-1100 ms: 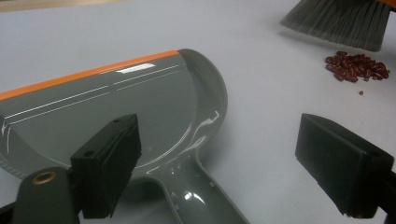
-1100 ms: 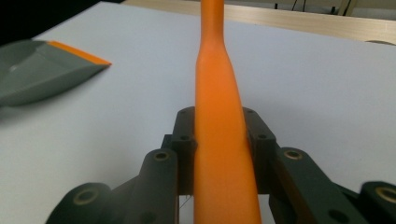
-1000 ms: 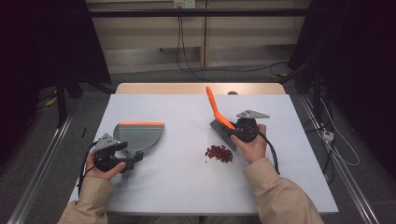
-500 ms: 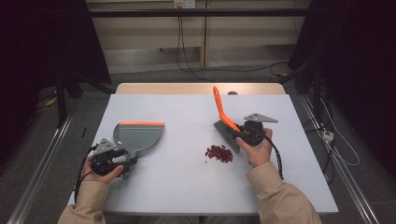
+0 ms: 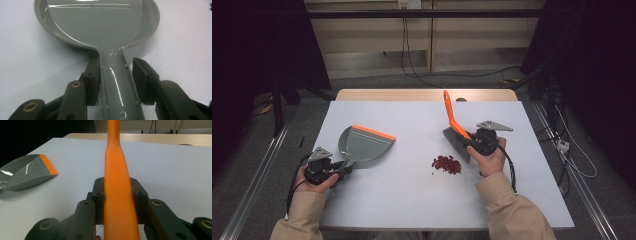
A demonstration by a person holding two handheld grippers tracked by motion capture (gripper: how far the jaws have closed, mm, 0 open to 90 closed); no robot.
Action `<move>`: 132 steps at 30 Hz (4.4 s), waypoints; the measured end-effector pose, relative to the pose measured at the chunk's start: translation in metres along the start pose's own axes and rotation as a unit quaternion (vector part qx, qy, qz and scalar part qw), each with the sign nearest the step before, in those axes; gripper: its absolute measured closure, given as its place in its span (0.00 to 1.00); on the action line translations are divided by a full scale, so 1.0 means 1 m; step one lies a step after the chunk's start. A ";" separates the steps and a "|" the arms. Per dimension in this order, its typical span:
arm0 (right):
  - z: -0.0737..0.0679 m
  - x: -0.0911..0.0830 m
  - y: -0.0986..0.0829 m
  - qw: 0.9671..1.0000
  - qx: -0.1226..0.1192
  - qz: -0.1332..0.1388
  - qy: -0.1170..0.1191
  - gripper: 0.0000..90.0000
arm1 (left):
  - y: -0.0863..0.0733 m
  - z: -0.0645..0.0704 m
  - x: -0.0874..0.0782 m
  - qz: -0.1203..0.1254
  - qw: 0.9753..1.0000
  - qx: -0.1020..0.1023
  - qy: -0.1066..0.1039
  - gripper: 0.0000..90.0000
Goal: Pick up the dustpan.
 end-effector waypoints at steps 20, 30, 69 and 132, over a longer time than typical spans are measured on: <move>-0.001 0.000 -0.002 1.000 -0.004 -0.002 0.000 0.79 | 0.012 -0.001 0.012 -0.042 0.999 0.009 -0.008 0.70; 0.003 -0.004 -0.001 1.000 0.002 0.003 -0.003 0.79 | 0.028 0.017 -0.001 -0.004 0.997 0.041 -0.060 0.70; 0.009 0.000 -0.016 0.996 -0.063 -0.046 -0.043 0.79 | 0.019 0.103 0.005 -0.052 0.956 0.183 -0.225 0.70; -0.048 -0.002 -0.041 0.996 -0.075 -0.043 -0.034 0.79 | 0.039 0.130 0.040 -0.091 0.945 0.199 -0.242 0.69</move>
Point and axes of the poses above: each handheld gripper's, and its own axes: x roughly forward along the jaws, y roughly out of its top, z roughly to its right, the point moved 6 cm from there along x, roughly forward along the jaws, and after that the axes turned 10 degrees about x, right-handed, at the moved point
